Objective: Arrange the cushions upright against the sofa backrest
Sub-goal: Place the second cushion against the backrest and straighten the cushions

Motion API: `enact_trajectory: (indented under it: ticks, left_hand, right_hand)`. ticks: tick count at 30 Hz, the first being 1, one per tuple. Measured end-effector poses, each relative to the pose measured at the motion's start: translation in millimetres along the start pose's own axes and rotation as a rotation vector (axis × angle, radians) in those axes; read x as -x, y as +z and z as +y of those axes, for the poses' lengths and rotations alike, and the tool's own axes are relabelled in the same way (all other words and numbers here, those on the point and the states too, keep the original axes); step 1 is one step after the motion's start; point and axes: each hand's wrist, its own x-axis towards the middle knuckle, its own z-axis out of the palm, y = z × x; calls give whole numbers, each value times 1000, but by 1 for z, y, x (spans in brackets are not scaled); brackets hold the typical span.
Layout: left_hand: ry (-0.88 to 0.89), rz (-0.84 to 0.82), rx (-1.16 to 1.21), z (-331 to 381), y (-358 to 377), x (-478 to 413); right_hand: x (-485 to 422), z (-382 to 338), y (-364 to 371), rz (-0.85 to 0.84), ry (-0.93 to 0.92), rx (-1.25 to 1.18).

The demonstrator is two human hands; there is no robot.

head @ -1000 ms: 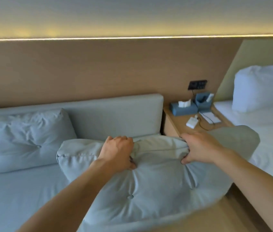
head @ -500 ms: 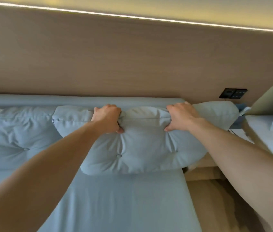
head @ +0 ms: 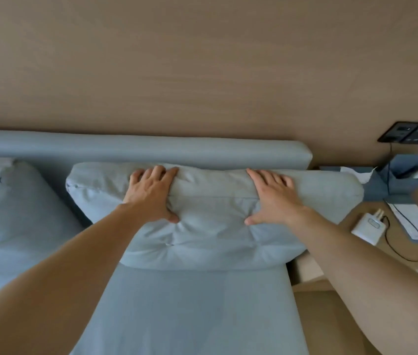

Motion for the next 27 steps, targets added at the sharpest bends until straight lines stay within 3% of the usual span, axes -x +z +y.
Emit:
enact_trajectory:
  ticks: [7, 11, 17, 19, 21, 23, 24, 25, 27]
  left_hand:
    - [-31, -128, 29, -4, -12, -27]
    - [-40, -228, -70, 8, -29, -18]
    - [110, -97, -82, 60, -19, -16]
    - [96, -43, -57, 64, -11, -17]
    - [90, -12, -35, 61, -9, -17]
    - [95, 3, -40, 59, -8, -17]
    - [90, 1, -45, 58, -9, -18]
    - [81, -6, -48, 58, -9, -18]
    - [65, -19, -45, 60, -9, -18]
  right_hand:
    - [-35, 22, -5, -3, -104, -134]
    - [-33, 27, -3, 36, -149, -167]
    - [-25, 22, -10, 40, -165, -131]
    - [-7, 32, -13, 159, -117, -190]
    - [19, 62, -11, 566, 39, -377]
    - [46, 103, 1, 877, 420, -655]
    - [58, 123, 8, 867, 646, -873]
    - [65, 138, 15, 745, 829, -1137]
    - [70, 150, 28, 411, 964, -1549]
